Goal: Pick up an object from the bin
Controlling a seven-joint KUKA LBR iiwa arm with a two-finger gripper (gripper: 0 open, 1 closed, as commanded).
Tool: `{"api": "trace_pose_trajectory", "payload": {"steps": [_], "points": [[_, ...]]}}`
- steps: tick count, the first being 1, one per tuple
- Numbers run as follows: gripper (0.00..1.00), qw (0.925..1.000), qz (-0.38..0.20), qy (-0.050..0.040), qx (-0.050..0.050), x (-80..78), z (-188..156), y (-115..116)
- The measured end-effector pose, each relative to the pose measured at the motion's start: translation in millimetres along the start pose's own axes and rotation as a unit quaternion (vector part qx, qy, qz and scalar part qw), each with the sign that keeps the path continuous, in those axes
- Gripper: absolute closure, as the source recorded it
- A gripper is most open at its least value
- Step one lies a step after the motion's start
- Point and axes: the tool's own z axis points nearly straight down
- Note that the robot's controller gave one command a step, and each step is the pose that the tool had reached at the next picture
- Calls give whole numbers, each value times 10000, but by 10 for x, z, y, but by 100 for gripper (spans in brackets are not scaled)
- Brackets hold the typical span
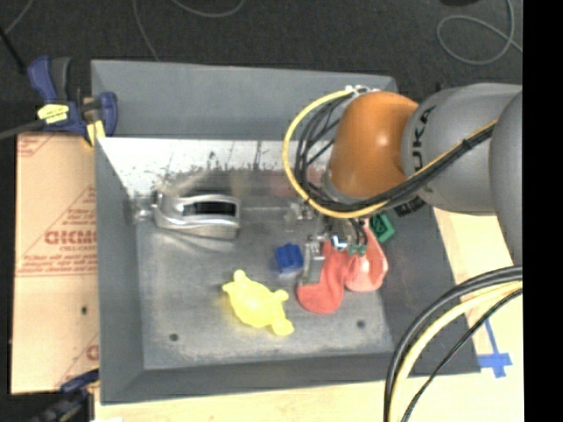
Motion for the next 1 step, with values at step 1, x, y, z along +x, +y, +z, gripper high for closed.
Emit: {"api": "trace_pose_trajectory", "payload": {"steps": [1], "points": [[100,9930,-1184,-17,-9,41,468,-223]]}}
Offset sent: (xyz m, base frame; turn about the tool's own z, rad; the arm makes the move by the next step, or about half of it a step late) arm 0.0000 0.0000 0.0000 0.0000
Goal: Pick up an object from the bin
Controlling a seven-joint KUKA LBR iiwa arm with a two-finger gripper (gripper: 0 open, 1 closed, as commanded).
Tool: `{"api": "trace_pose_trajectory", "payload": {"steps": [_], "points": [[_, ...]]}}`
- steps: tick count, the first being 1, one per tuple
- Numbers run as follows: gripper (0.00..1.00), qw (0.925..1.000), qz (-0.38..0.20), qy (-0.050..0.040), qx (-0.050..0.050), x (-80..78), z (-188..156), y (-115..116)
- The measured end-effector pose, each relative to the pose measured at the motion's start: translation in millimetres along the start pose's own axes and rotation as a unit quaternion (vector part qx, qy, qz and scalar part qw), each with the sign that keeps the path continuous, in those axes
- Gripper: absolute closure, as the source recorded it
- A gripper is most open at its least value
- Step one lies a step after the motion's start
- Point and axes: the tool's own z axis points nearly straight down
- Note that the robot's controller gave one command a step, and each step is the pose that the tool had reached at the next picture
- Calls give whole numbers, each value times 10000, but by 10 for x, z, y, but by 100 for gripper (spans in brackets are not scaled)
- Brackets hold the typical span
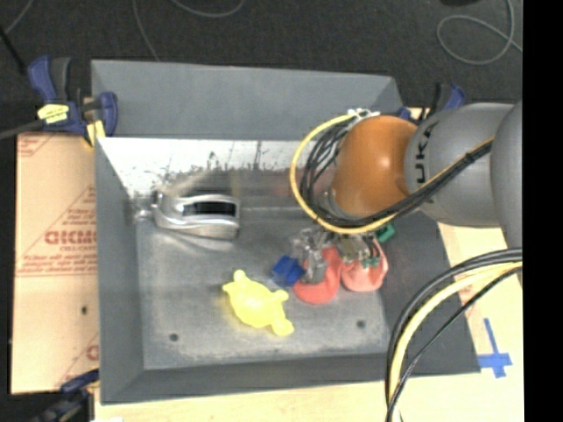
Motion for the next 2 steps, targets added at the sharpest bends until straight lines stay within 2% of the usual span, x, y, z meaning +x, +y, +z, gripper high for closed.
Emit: {"api": "trace_pose_trajectory", "payload": {"steps": [1,2], "points": [[100,10000,2,-1,-1,-1,0,1],[100,9999,-120,-22,6,-37,-1322,-142]]}}
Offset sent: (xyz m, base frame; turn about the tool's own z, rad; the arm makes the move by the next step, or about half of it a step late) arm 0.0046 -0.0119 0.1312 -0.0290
